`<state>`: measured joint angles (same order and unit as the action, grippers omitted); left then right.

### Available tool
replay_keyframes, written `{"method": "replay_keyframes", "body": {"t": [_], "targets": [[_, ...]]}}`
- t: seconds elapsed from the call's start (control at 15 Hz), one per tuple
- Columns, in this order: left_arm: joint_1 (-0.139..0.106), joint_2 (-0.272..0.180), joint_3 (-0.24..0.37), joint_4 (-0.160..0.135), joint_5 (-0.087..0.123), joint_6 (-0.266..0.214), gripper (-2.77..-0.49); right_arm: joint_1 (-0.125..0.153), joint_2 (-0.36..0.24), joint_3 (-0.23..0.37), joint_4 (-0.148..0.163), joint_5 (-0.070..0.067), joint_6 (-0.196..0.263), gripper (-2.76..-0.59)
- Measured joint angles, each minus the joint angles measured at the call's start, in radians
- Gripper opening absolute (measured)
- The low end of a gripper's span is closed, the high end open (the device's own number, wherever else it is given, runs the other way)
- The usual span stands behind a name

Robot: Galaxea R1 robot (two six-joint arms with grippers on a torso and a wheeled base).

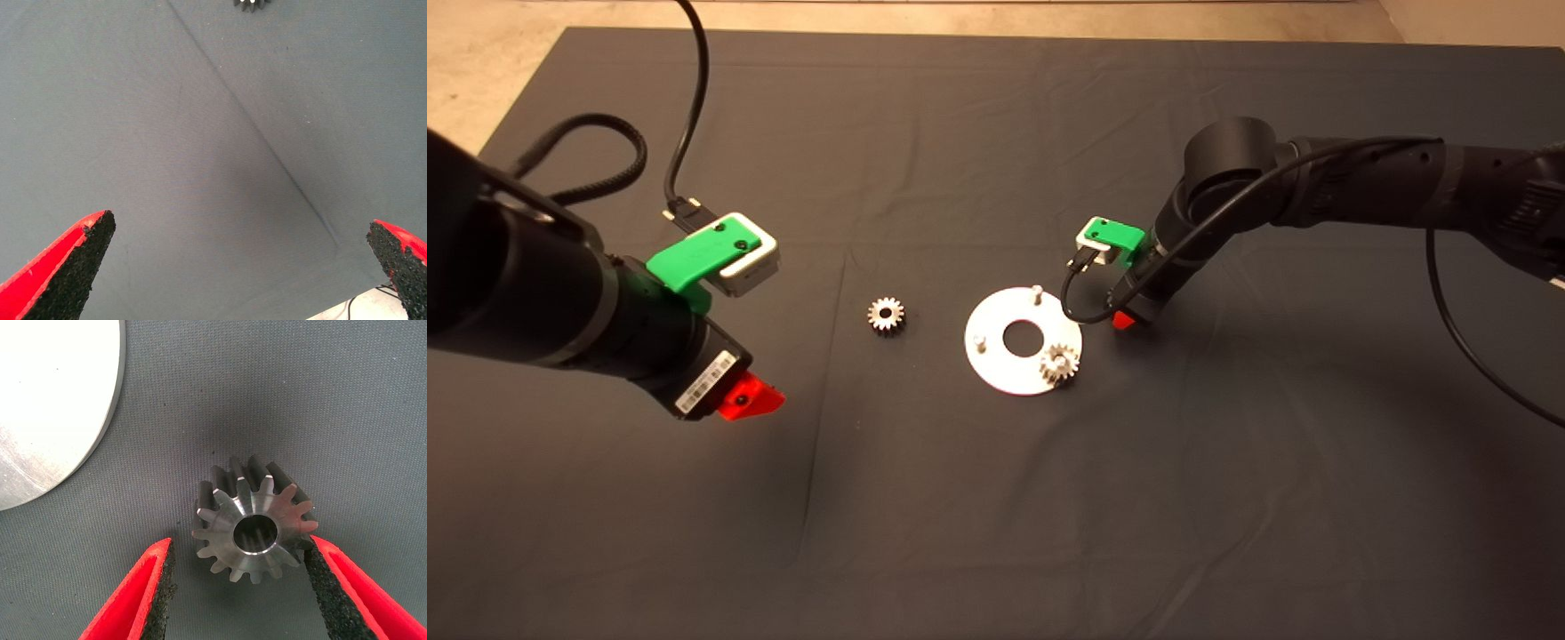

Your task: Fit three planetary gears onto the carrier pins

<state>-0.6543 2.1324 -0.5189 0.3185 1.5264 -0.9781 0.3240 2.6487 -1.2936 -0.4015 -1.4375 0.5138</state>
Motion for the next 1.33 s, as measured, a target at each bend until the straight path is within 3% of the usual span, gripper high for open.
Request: {"method": "replay_keyframes", "body": {"t": [0.2, 0.27, 1.33], "targets": [[0.0, -0.003, 0.0, 0.0, 0.0, 0.0, -0.49, 0.0, 0.0, -0.002, 0.0, 0.043, 0.0, -2.14], [0.0, -0.003, 0.0, 0.0, 0.0, 0.0, -0.49, 0.0, 0.0, -0.002, 0.0, 0.05, 0.0, -2.2], [-0.009, -0.006, 0.003, -0.001, 0.0, 0.0, -0.49, 0.0, -0.003, -0.002, 0.0, 0.051, 0.0, -2.39]]}}
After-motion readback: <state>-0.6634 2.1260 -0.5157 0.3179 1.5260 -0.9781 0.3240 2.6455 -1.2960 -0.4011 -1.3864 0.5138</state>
